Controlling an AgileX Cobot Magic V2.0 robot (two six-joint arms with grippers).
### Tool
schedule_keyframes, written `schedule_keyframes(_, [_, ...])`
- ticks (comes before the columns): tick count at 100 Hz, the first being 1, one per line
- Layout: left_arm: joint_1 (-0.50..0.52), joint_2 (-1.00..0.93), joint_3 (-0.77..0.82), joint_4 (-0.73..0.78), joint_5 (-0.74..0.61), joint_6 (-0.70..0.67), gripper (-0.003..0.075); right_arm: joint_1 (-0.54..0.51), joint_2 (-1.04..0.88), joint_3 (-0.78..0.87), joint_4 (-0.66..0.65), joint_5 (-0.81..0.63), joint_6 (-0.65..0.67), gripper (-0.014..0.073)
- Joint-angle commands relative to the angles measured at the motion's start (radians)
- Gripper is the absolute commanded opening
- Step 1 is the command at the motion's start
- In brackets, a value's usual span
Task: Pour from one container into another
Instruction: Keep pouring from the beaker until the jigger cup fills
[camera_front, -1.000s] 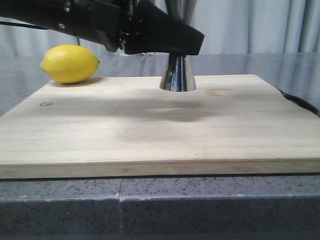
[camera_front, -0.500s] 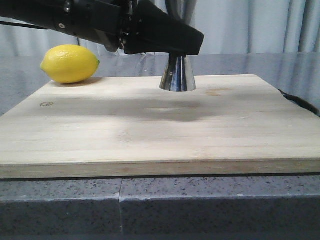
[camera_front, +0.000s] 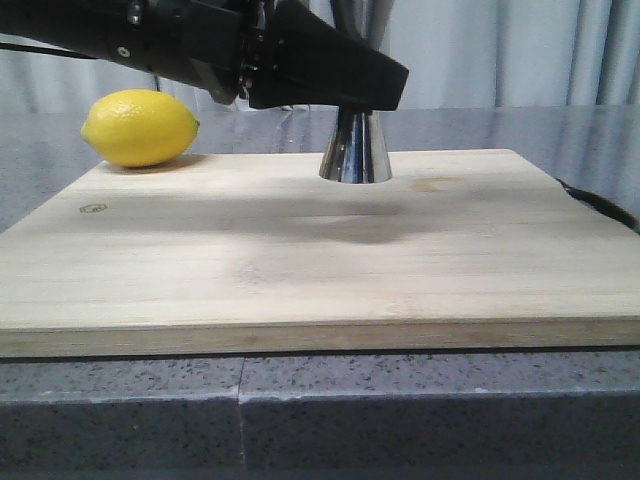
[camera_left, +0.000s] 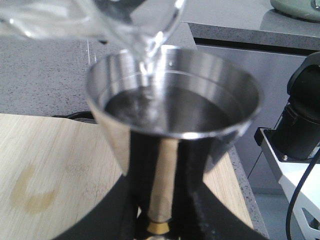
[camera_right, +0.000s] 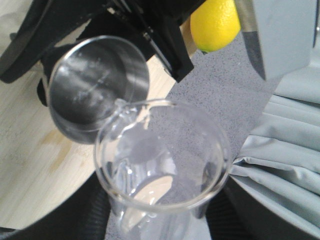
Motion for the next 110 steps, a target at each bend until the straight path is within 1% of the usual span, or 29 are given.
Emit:
schedule_keyframes(1, [-0.008,-0.037,-0.029,-0.072,0.106,-0.006,-0.0013,0.001,-0.033,-0.036,0.015,-0.053,0.041,0.012])
schedule_keyframes(51, [-0.008,-0.037,-0.029,-0.072,0.106,-0.006,-0.0013,0.001,-0.034,-0.036,0.015,-0.053,0.183,0.012])
schedule_keyframes(73, [-0.008,-0.037,-0.029,-0.072,0.106,-0.006,-0.0013,0.001,-0.038,-0.036,0.021,-0.049,0.204,0.0119])
schedule_keyframes(78, [-0.008,-0.037,-0.029,-0.072,0.106,-0.006,-0.0013,0.001,-0.038,-0.036,0.021,-0.049,0.214,0.0107])
schedule_keyframes(90, [-0.008,-0.037,-0.029,-0.072,0.106,-0.006,-0.0013,-0.003,-0.038,-0.036,0.021,-0.053,0.276,0.008])
schedule_keyframes(110, [-0.008,-0.037,-0.029,-0.072,0.106,-0.006,-0.0013,-0.003,-0.038,-0.036,0.021,-0.07,0.388,0.008])
